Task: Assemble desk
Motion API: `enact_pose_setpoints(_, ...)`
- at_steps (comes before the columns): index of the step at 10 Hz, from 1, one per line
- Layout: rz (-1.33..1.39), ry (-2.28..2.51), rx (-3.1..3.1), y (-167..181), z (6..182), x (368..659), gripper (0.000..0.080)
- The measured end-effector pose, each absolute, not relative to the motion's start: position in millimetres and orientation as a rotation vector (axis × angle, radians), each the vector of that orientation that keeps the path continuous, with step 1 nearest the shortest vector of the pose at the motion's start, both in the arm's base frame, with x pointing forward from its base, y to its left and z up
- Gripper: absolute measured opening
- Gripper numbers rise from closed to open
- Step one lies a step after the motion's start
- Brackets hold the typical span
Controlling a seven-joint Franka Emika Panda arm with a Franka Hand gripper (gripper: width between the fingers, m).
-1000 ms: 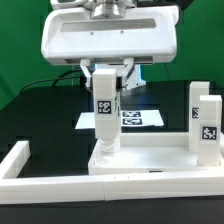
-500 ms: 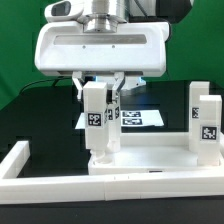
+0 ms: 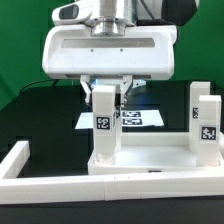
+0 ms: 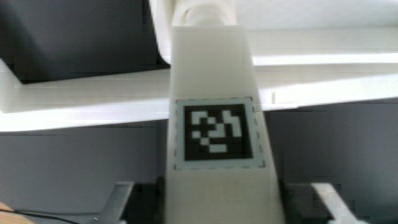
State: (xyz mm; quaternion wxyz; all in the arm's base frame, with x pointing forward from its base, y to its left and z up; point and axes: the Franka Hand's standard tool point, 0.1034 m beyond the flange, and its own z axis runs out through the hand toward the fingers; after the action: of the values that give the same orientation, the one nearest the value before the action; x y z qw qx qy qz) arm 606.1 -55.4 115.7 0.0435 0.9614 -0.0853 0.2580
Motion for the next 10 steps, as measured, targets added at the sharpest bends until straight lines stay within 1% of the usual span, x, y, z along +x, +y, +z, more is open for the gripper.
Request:
enact_pose_setpoints(2, 0.781, -0.258, 2.937, -56.0, 110.0, 604.5, 0.0288)
enact_pose_setpoints(6, 0.864, -0.23, 2.892, -49.8, 105.6, 608.7, 0.0288)
enact_pose_setpoints(7, 0.863, -0.231, 2.892, -50.4, 105.5, 608.6, 0.0389)
enact_pose_setpoints(8, 0.863, -0.231, 2.892, -50.4, 105.5, 608.6, 0.0389)
enact_pose_setpoints(9, 0.863, -0.231, 2.892, -50.4, 105.5, 608.6, 0.0528)
enact_pose_setpoints(10, 0.863, -0.231, 2.892, -50.4, 105.5, 608.6, 0.0611)
